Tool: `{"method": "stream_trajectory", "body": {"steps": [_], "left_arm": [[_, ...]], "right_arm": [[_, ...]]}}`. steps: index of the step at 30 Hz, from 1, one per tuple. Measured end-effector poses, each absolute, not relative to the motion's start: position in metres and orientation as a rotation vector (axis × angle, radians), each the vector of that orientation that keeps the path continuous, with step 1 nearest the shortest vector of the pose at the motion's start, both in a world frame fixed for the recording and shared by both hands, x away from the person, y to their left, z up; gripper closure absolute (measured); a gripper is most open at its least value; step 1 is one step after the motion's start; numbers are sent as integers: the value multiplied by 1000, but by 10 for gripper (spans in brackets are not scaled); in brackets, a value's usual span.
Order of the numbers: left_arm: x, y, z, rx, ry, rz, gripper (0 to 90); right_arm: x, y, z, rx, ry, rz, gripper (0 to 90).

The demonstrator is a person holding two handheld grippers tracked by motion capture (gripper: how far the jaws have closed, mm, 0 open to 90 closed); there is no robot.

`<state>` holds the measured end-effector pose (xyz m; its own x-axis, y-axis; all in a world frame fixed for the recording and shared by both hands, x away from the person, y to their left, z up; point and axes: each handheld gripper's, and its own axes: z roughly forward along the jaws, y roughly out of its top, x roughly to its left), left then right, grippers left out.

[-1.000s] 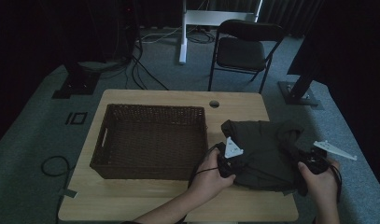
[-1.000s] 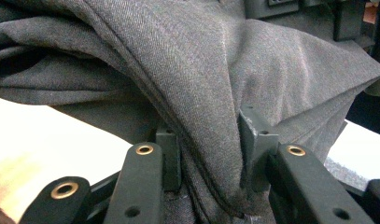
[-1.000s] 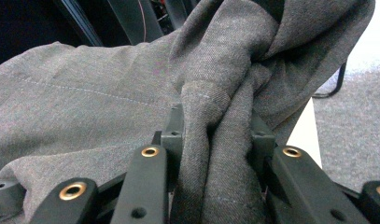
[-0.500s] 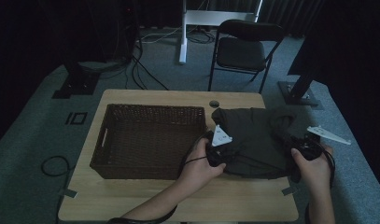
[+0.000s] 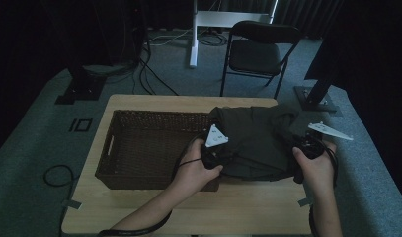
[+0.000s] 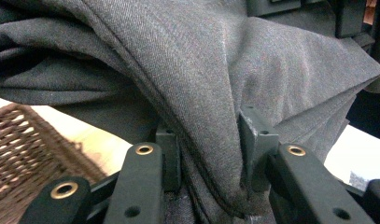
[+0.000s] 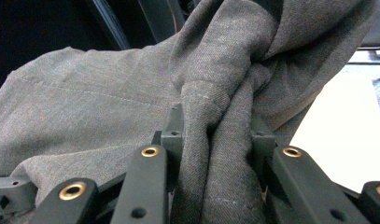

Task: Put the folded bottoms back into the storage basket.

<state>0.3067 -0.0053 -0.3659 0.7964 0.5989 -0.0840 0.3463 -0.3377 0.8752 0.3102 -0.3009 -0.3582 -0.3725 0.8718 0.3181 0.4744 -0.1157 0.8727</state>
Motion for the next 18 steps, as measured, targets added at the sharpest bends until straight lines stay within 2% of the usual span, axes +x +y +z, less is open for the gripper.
{"method": "stream_trajectory", "body": {"steps": [18], "left_arm": [[318, 50, -354, 1946, 747, 355, 664]], "right_arm": [[334, -247, -344, 1424, 1855, 1523, 683]]}}
